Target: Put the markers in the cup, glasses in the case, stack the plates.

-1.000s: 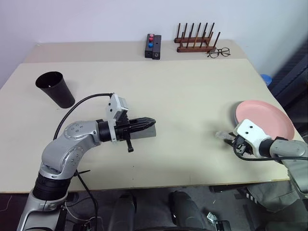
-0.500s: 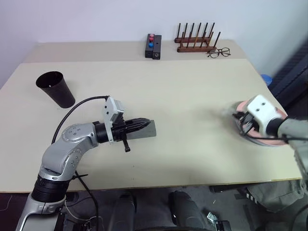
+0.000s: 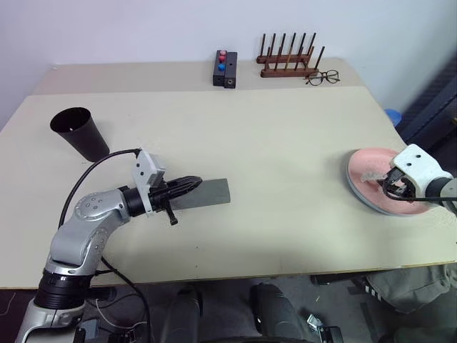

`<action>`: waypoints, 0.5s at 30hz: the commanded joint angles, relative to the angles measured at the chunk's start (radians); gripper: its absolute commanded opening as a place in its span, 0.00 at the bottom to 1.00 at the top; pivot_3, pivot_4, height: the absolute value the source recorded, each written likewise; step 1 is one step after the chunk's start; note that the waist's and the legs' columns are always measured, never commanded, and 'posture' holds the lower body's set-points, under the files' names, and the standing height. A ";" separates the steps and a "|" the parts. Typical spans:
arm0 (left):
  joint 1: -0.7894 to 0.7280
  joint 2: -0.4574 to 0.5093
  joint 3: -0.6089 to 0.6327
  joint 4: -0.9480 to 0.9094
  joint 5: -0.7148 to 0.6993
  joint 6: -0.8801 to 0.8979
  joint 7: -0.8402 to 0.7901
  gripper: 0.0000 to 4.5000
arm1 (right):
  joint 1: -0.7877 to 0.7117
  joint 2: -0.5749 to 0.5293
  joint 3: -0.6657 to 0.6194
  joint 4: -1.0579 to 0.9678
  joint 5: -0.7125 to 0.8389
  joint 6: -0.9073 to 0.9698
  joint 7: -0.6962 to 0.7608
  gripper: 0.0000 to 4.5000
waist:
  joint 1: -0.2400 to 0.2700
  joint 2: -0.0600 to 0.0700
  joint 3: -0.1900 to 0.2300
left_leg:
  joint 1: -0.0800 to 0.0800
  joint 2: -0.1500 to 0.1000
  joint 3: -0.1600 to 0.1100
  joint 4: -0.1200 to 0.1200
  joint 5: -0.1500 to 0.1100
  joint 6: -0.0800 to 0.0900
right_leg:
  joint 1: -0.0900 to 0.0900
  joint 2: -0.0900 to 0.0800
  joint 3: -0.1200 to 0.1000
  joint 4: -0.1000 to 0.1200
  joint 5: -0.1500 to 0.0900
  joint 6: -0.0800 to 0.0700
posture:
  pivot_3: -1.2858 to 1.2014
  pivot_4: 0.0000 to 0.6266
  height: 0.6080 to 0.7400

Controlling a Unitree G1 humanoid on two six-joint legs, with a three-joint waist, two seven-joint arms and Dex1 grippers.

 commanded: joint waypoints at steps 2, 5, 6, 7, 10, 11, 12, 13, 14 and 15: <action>0.028 0.012 0.090 -0.063 -0.024 0.003 0.050 0.00 | -0.036 -0.011 -0.041 -0.029 0.078 -0.081 0.097 0.48 | 0.002 0.000 0.000 | 0.000 0.000 0.000 0.000 0.000 0.000 | 0.000 0.000 0.000 0.000 0.000 0.000 | 0.52 0.24 1.00; 0.077 0.017 0.168 -0.083 -0.042 0.022 0.097 0.00 | -0.063 0.023 -0.034 -0.045 0.135 -0.099 0.141 0.48 | 0.002 0.000 0.000 | 0.000 0.000 0.000 0.000 0.000 0.000 | 0.000 0.000 0.000 0.000 0.000 0.000 | 0.52 0.24 1.00; 0.116 0.024 0.211 -0.084 -0.033 0.012 0.112 0.00 | -0.071 0.056 -0.025 -0.078 0.168 -0.093 0.151 0.48 | 0.001 0.000 0.000 | 0.000 0.000 0.000 0.000 0.000 0.000 | 0.000 0.000 0.000 0.000 0.000 0.000 | 0.52 0.24 1.00; 0.159 0.035 0.251 -0.075 -0.013 0.002 0.126 0.00 | -0.079 0.094 -0.016 -0.110 0.201 -0.083 0.153 0.48 | -0.002 0.000 0.000 | 0.000 0.000 0.000 0.000 0.000 0.000 | 0.000 0.000 0.000 0.000 0.000 0.000 | 0.52 0.24 1.00; 0.251 0.060 0.305 -0.064 0.061 -0.027 0.174 0.00 | -0.104 0.178 -0.014 -0.139 0.270 -0.059 0.159 0.48 | -0.009 0.000 0.000 | 0.001 0.001 0.000 -0.001 -0.001 0.001 | 0.000 0.001 0.000 0.000 0.000 0.000 | 0.52 0.24 1.00; 0.274 0.065 0.319 -0.056 0.083 -0.035 0.190 0.00 | -0.112 0.201 -0.012 -0.140 0.284 -0.048 0.157 0.48 | -0.008 0.000 0.000 | 0.001 0.001 0.000 -0.001 -0.001 0.001 | 0.000 0.001 0.000 0.000 0.000 0.000 | 0.52 0.24 1.00; 0.291 0.063 0.333 -0.045 0.101 -0.048 0.209 0.00 | -0.118 0.220 -0.007 -0.137 0.290 -0.043 0.154 0.48 | -0.005 0.000 0.000 | 0.000 0.001 0.000 -0.001 -0.001 0.001 | 0.000 0.000 0.000 0.000 0.000 0.000 | 0.52 0.24 1.00; 0.301 0.056 0.347 -0.037 0.109 -0.057 0.227 0.00 | -0.124 0.235 -0.001 -0.130 0.291 -0.047 0.155 0.48 | 0.001 0.000 0.000 | 0.000 0.000 0.000 0.000 -0.001 0.001 | 0.000 0.000 0.000 0.000 0.000 0.000 | 0.52 0.24 1.00; 0.307 0.045 0.359 -0.031 0.111 -0.061 0.243 0.00 | -0.129 0.249 0.007 -0.121 0.290 -0.052 0.155 0.48 | 0.006 0.000 0.000 | 0.000 0.000 0.000 0.000 -0.001 0.001 | 0.000 0.000 0.000 0.000 0.000 0.000 | 0.52 0.24 1.00; 0.313 0.031 0.368 -0.027 0.122 -0.077 0.265 0.00 | -0.137 0.275 0.019 -0.104 0.292 -0.075 0.158 0.48 | 0.008 0.000 0.000 | 0.000 0.000 0.000 0.001 -0.001 0.001 | 0.000 0.000 0.000 -0.001 0.000 0.000 | 0.52 0.24 1.00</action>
